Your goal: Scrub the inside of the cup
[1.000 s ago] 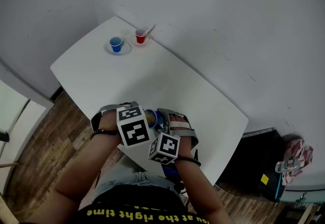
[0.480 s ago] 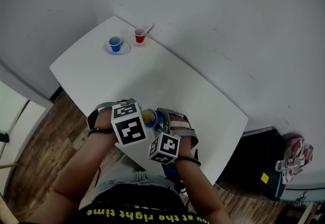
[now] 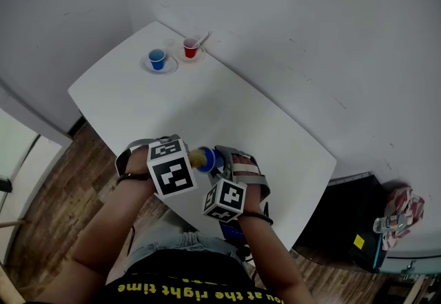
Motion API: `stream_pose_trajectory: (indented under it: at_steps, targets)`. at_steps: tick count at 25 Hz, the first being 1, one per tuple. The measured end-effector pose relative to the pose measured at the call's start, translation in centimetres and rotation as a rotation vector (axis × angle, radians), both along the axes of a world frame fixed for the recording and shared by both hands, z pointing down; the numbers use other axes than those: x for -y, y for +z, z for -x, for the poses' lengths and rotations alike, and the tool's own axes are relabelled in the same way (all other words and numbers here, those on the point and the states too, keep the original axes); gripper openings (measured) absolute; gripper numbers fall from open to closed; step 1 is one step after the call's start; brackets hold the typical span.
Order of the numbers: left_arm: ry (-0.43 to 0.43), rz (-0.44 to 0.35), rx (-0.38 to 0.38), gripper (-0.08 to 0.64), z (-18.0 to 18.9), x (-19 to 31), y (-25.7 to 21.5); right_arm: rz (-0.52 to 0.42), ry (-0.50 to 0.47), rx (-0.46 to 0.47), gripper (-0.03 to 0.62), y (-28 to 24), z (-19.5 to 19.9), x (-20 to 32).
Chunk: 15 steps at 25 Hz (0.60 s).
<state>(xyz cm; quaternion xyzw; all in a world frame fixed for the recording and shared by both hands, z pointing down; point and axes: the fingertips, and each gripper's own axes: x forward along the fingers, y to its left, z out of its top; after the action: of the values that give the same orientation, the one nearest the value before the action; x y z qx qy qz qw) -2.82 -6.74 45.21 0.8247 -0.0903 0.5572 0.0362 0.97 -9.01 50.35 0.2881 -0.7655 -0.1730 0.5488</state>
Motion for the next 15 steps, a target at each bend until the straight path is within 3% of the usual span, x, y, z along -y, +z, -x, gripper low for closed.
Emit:
stream_pose_trajectory:
  at_steps: [7,15]
  targets:
    - [0.016,0.022,-0.026,0.122,-0.5,-1.3,-0.5,-0.001,0.007,0.013,0.27,-0.2,-0.2,0.1]
    - [-0.018,-0.031,-0.036,0.122,-0.2,0.2,-1.2,0.006,0.007,0.034,0.27,-0.3,0.1,-0.1]
